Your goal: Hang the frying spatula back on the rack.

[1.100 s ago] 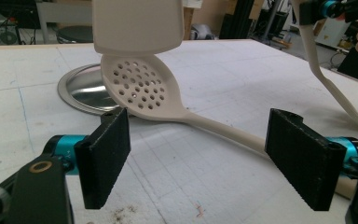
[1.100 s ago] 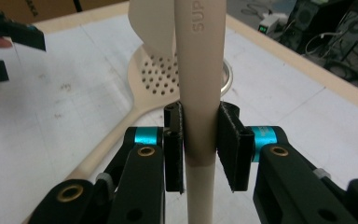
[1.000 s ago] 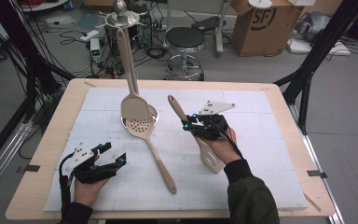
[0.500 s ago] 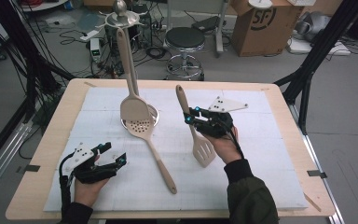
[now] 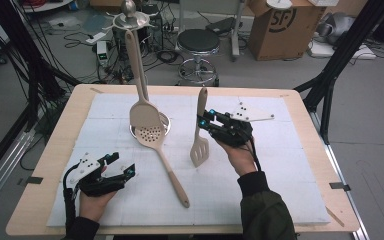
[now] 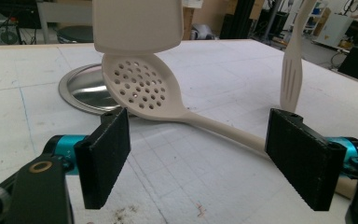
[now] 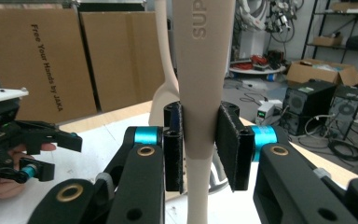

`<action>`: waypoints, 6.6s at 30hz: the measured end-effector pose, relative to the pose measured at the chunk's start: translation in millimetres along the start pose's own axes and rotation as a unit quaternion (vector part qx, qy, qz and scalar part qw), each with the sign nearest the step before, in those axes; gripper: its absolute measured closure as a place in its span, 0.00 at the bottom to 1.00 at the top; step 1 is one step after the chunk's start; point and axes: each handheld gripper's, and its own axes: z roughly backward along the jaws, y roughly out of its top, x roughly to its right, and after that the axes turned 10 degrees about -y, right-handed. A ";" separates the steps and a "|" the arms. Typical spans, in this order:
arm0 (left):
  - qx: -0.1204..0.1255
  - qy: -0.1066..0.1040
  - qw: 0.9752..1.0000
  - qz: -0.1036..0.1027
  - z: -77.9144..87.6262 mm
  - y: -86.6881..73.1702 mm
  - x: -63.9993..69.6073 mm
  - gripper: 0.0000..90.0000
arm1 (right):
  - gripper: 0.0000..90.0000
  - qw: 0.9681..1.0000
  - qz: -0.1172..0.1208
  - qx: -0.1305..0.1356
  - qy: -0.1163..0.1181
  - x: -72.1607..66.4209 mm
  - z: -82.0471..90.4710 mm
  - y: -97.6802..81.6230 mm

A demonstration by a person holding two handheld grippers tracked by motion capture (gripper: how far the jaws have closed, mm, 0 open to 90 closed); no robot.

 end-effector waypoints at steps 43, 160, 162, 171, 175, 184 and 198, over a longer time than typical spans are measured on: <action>0.000 0.008 1.000 0.001 6.3 -1.8 -0.8 0.25 | 0.81 0.993 -0.062 0.092 0.035 2.2 -21.2 25.2; -0.006 0.017 1.000 -0.004 20.9 -8.6 0.4 0.25 | 0.81 0.995 -0.029 0.003 0.093 9.9 -150.4 111.3; -0.006 0.018 1.000 -0.004 21.2 -8.6 0.1 0.25 | 0.81 0.995 -0.028 0.002 0.094 8.9 -152.1 111.9; -0.009 0.017 1.000 -0.006 21.9 -8.8 1.1 0.25 | 0.80 0.996 -0.030 0.001 0.089 7.5 -155.0 107.7; -0.007 0.018 1.000 -0.005 23.1 -8.9 1.9 0.25 | 0.56 0.995 -0.053 0.007 0.084 9.7 -154.4 102.0; -0.010 0.019 1.000 -0.009 23.6 -8.7 4.0 0.25 | 0.47 0.991 -0.098 0.046 0.073 25.7 -134.1 91.2; -0.010 0.019 1.000 -0.012 23.4 -8.7 5.4 0.25 | 0.45 0.985 -0.118 0.096 0.082 28.7 -104.9 95.0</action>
